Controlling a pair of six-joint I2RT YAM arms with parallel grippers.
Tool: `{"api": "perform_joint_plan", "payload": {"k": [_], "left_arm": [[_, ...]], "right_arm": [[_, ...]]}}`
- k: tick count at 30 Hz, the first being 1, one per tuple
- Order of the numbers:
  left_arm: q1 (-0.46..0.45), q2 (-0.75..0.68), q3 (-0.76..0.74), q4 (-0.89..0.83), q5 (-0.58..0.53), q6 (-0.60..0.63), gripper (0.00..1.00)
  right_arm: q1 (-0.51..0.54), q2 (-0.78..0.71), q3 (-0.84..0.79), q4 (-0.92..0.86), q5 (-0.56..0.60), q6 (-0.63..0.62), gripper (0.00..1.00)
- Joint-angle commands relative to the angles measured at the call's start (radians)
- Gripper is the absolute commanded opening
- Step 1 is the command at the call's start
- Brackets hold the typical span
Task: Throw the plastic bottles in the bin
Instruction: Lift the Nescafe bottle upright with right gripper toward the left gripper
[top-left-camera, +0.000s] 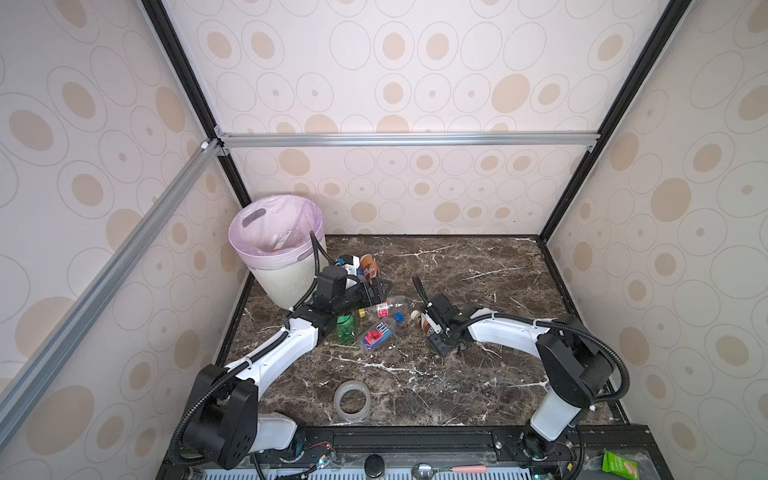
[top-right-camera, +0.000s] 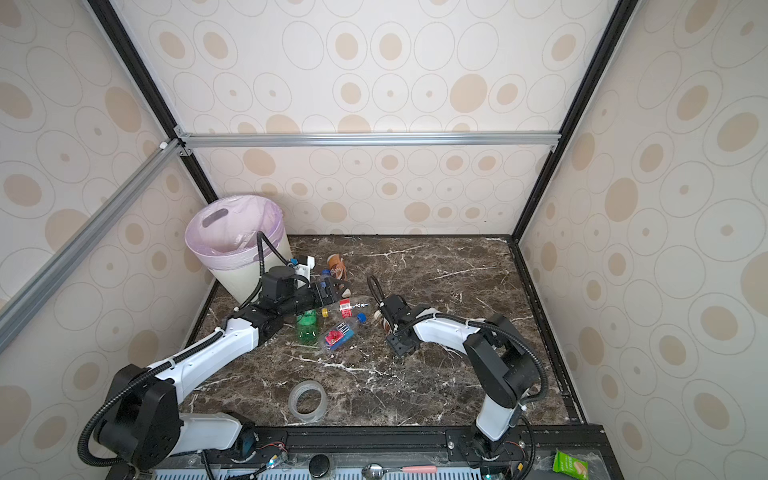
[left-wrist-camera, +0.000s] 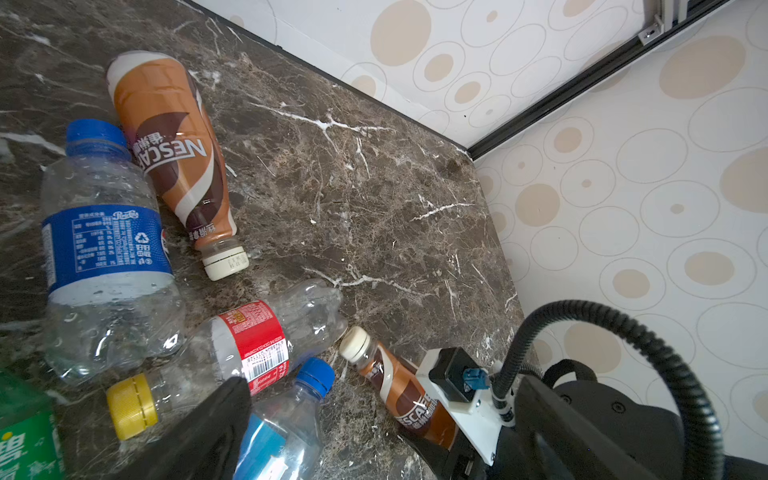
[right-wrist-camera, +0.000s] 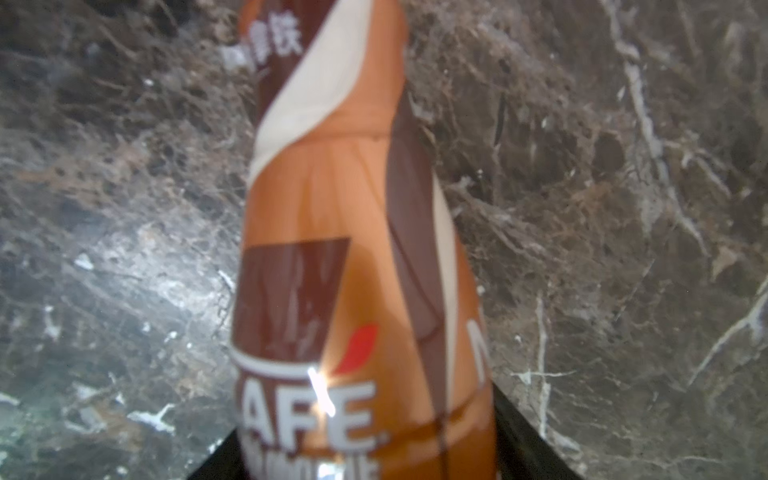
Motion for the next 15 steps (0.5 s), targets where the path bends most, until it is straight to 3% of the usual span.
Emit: {"api": "perform_joint_plan", "payload": {"k": [1, 15], "left_arm": [[-0.001, 0.003, 0.011, 0.025, 0.010, -0.021, 0.99], [-0.019, 0.048, 0.054, 0.075, 0.034, -0.080, 0.99]], "right_arm": [[-0.011, -0.037, -0.016, 0.008, -0.022, 0.024, 0.61], [-0.065, -0.190, 0.040, 0.044, -0.112, 0.093, 0.59]]}}
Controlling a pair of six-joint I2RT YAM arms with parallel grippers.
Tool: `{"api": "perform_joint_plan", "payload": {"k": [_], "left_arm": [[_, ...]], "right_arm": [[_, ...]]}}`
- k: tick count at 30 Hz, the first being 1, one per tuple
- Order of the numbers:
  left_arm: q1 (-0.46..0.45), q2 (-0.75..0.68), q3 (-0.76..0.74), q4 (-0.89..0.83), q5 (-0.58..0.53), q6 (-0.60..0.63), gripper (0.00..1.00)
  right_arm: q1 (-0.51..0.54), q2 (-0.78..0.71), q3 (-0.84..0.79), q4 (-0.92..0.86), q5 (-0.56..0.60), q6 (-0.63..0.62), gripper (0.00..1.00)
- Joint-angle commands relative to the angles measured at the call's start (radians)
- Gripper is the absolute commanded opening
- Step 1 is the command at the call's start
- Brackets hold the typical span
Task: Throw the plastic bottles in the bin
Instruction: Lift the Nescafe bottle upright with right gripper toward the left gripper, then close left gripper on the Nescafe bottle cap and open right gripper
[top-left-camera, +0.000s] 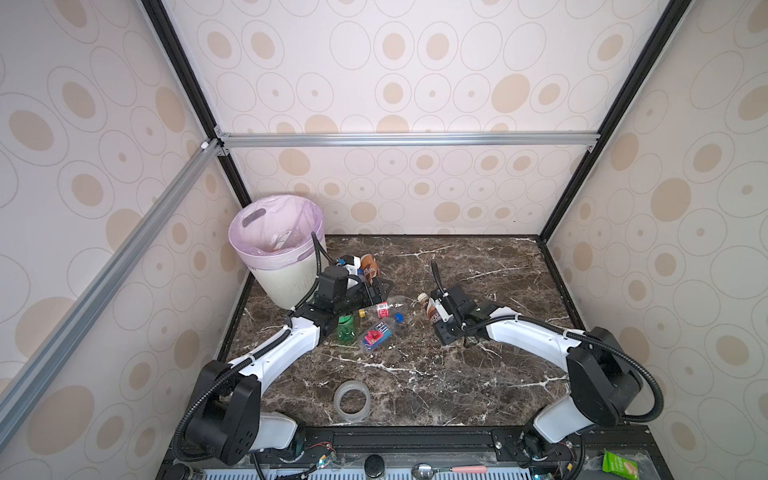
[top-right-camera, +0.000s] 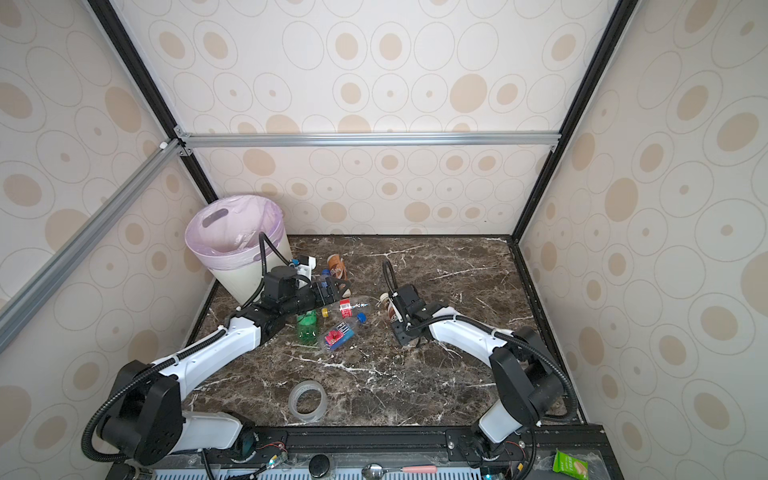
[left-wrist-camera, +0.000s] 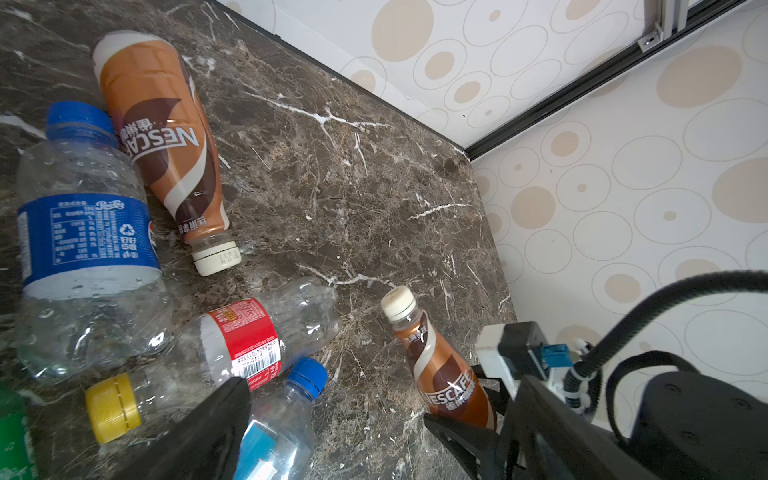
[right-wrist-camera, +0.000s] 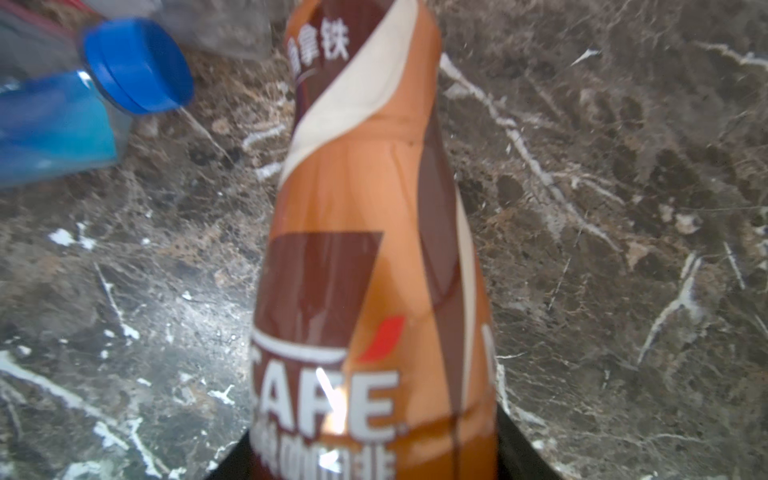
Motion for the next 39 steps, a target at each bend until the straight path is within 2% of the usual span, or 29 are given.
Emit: {"api": "perform_joint_plan", "payload": {"k": [1, 7, 13, 19, 24, 39], "left_arm": [[-0.009, 0.022, 0.056, 0.059, 0.024, -0.048, 0.99], [-0.020, 0.073, 0.095, 0.159, 0.052, -0.125, 0.99], [-0.060, 0.145, 0.166, 0.201, 0.090, -0.152, 0.98], [-0.080, 0.187, 0.202, 0.224, 0.078, -0.164, 0.86], [-0.089, 0.212, 0.233, 0.226, 0.073, -0.163, 0.79], [-0.109, 0.268, 0.264, 0.251, 0.064, -0.176, 0.51]], "right_arm": [[-0.005, -0.042, 0.050, 0.016, -0.040, 0.024, 0.59], [-0.005, -0.063, 0.125, 0.021, -0.090, 0.039, 0.59], [-0.006, -0.076, 0.167, 0.052, -0.151, 0.063, 0.59], [-0.005, -0.099, 0.167, 0.104, -0.216, 0.085, 0.59], [-0.006, -0.111, 0.141, 0.158, -0.272, 0.117, 0.58], [0.002, -0.103, 0.093, 0.240, -0.321, 0.155, 0.58]]}}
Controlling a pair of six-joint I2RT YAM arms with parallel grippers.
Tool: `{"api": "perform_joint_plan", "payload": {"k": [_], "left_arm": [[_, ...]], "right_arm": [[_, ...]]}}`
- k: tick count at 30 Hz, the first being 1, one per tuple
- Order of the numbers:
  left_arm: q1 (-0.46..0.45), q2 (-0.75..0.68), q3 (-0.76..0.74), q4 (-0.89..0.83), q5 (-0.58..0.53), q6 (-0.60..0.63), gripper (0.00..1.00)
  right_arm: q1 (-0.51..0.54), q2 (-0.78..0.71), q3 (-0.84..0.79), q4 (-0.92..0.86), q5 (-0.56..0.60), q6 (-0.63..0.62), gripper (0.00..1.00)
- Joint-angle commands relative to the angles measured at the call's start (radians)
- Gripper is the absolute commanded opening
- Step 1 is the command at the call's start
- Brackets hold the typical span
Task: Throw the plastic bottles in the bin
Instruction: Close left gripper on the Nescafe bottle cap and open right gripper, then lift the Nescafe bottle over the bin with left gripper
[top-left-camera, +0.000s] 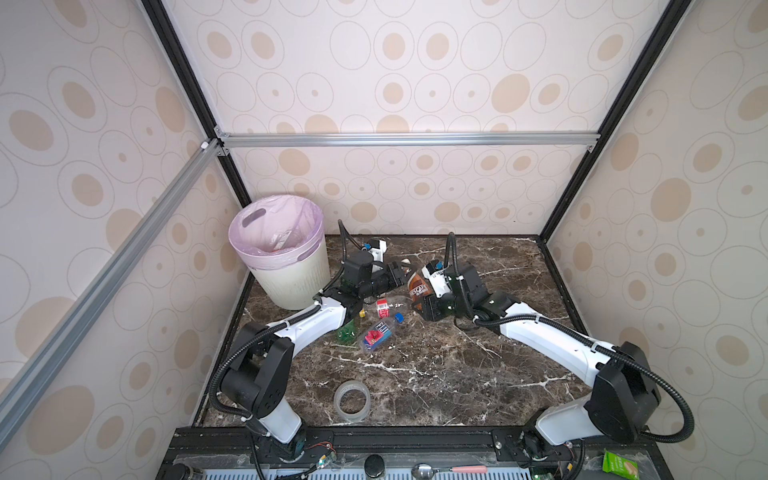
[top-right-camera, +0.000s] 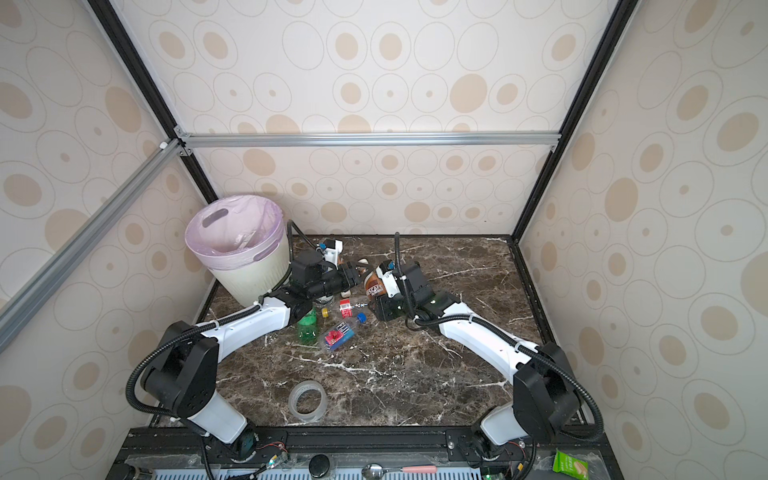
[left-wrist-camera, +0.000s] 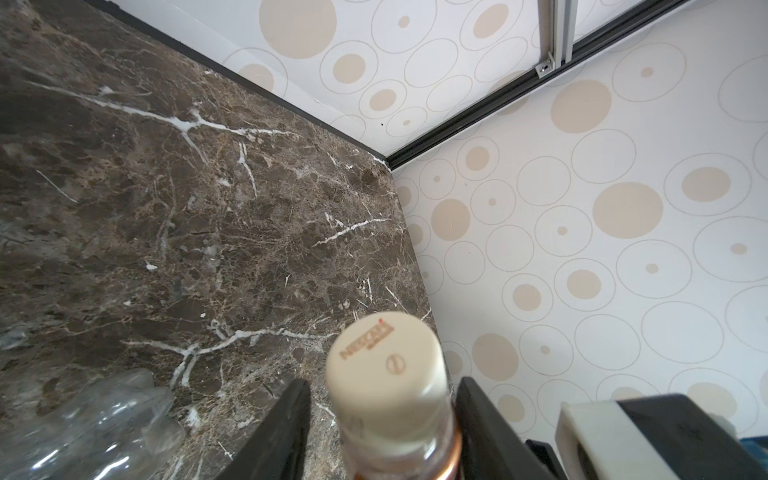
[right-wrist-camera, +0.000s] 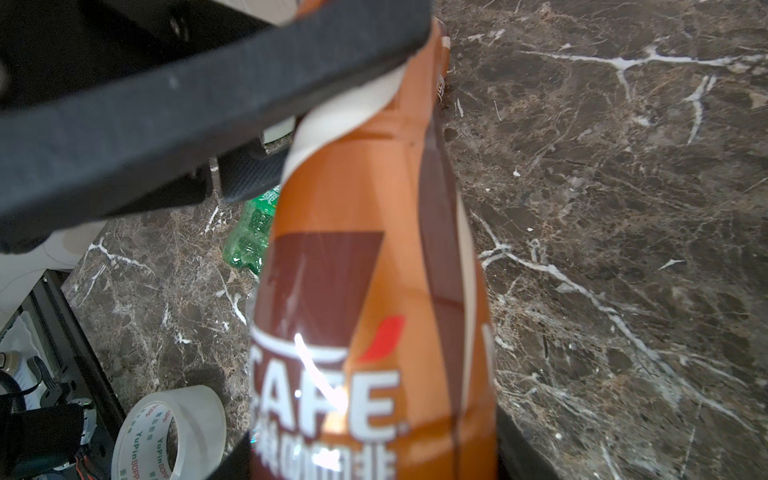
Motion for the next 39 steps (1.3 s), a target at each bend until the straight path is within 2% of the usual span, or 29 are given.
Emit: {"api": "perform_joint_plan", "payload": {"k": [1, 9, 12, 24, 33, 39], "left_arm": [[-0.008, 0.012, 0.053, 0.025, -0.036, -0.006, 0.50], [-0.009, 0.041, 0.085, 0.016, -0.039, -0.001, 0.33], [-0.009, 0.050, 0.110, -0.008, -0.042, 0.016, 0.27], [0.026, 0.088, 0.302, -0.198, -0.048, 0.124, 0.28], [0.101, 0.068, 0.447, -0.384, -0.100, 0.260, 0.28], [0.150, 0.063, 0.604, -0.549, -0.165, 0.372, 0.29]], "right_arm": [[0.004, -0.010, -0.003, 0.044, -0.025, 0.008, 0.58], [0.007, 0.019, 0.012, 0.055, -0.048, 0.010, 0.58], [0.007, 0.030, 0.028, 0.047, -0.048, 0.009, 0.61], [0.002, 0.021, 0.130, -0.038, 0.018, -0.037, 0.84], [-0.014, -0.042, 0.184, -0.077, 0.085, -0.067, 0.99], [-0.014, -0.057, 0.275, -0.086, 0.101, -0.070, 1.00]]}}
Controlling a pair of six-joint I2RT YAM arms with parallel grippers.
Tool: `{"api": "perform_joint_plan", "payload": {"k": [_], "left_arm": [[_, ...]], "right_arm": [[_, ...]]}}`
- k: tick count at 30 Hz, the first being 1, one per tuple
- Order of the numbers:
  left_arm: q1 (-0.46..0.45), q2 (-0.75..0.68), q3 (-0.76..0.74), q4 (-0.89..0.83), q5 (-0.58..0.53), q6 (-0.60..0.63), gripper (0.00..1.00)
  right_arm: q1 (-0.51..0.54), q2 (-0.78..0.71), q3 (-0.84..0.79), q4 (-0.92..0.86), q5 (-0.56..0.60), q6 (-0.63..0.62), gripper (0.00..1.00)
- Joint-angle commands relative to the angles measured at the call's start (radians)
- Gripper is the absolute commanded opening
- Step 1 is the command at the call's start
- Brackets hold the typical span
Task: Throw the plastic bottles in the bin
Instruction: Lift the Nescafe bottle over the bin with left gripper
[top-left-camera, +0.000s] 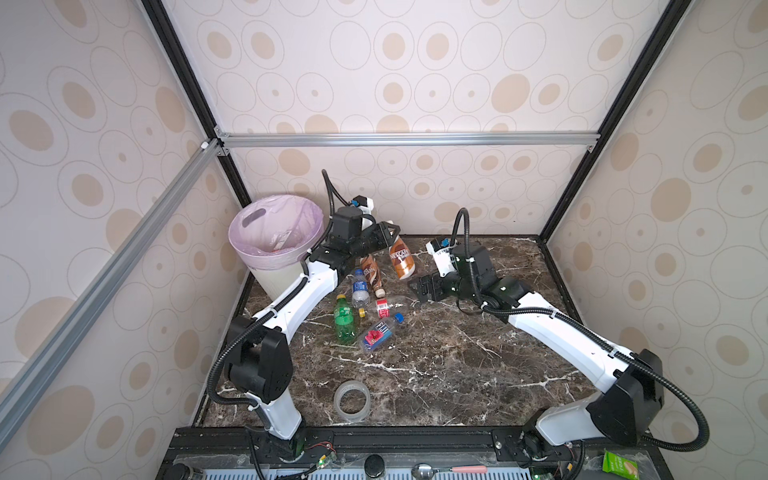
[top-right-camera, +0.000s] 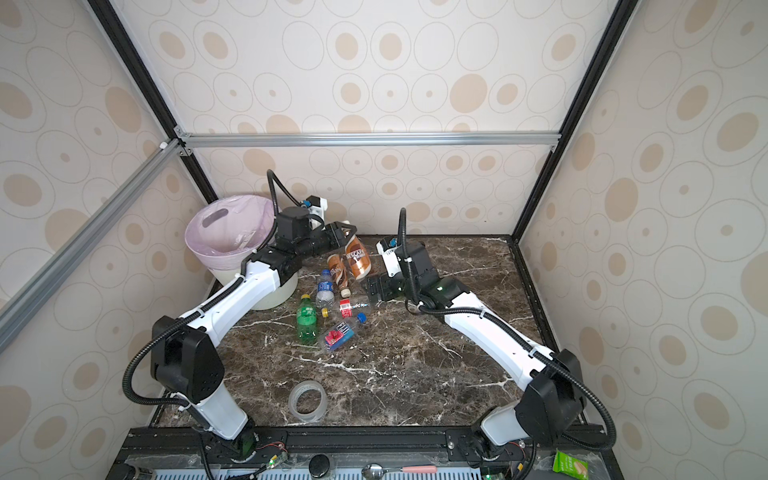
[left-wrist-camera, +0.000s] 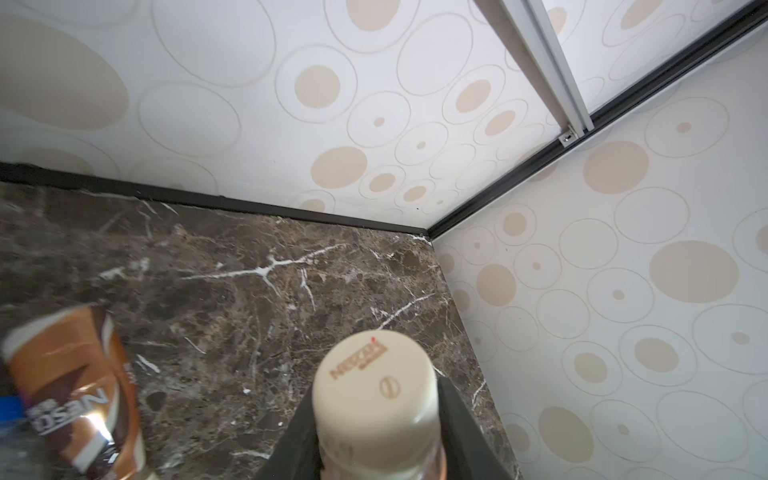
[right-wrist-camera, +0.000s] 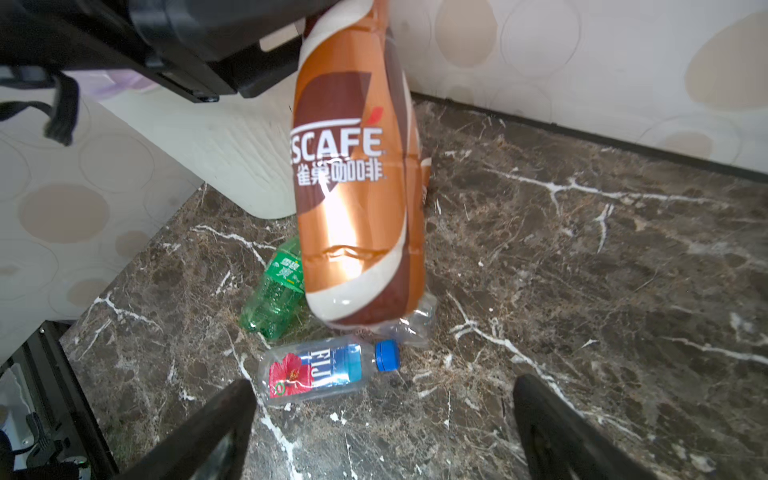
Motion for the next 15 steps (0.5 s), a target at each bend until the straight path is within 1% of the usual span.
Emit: {"api": "perform_joint_plan", "payload": {"k": [1, 4, 9, 11, 13, 15], "left_arm": [[0.021, -0.020, 0.131, -0.131, -0.070, 0.124, 0.29], [0.026, -0.025, 0.237, -0.220, -0.149, 0.211, 0.28], [0.033, -0.002, 0.433, -0.356, -0.331, 0.356, 0.29], [0.036, 0.016, 0.515, -0.403, -0.387, 0.412, 0.29], [0.036, 0.031, 0.611, -0.445, -0.455, 0.475, 0.31], [0.036, 0.024, 0.659, -0.454, -0.532, 0.522, 0.31]], "right_arm": [[-0.005, -0.034, 0.070, -0.008, 0.022, -0.015, 1.00], [-0.005, -0.028, 0.129, 0.000, 0.010, -0.013, 1.00], [-0.001, -0.014, 0.207, 0.050, -0.060, -0.034, 1.00], [-0.001, -0.006, 0.224, 0.077, -0.081, -0.047, 1.00], [-0.001, 0.010, 0.250, 0.105, -0.117, -0.065, 1.00], [0.000, 0.035, 0.279, 0.132, -0.167, -0.076, 1.00]]}}
